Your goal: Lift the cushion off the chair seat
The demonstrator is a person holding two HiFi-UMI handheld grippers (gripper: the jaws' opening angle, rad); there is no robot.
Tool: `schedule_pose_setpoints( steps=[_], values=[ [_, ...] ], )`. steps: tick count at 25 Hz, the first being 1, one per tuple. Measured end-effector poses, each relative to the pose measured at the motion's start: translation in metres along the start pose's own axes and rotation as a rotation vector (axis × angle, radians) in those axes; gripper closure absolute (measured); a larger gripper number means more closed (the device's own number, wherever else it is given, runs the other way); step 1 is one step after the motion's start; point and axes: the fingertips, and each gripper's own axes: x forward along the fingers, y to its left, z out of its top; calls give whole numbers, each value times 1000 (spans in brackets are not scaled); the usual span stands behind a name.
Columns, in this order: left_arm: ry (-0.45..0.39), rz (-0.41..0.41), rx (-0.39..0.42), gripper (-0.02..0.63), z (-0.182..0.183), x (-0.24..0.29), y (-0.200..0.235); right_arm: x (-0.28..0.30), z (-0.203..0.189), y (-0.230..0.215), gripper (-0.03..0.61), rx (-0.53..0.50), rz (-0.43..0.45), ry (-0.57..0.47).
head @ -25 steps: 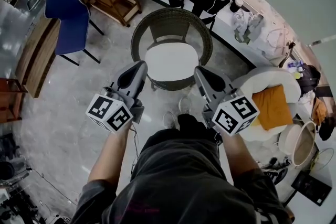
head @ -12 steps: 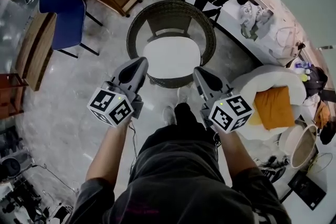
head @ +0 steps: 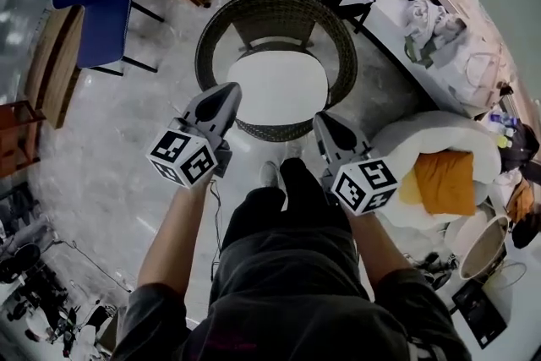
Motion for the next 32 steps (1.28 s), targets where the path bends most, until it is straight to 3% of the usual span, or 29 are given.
schedule_pose_setpoints(
  steps=[8, 12, 21, 24, 28, 32],
  values=[
    [113, 40, -7, 599, -62, 61, 55, 51, -59, -60, 563, 73, -43, 79],
    [190, 59, -39, 547, -106, 87, 94, 76, -93, -93, 561, 107, -85, 121],
    [406, 102, -26, 450, -202, 137, 182, 117, -177, -163, 557, 209, -245, 206],
    [476, 121, -25, 424, -231, 151, 206, 125, -207, -177, 495, 265, -279, 236],
    [528, 158, -100, 383, -259, 171, 235, 140, -241, -196, 457, 316, -332, 271],
    [563, 194, -103, 346, -275, 185, 257, 150, -267, -215, 427, 361, -381, 299]
  ],
)
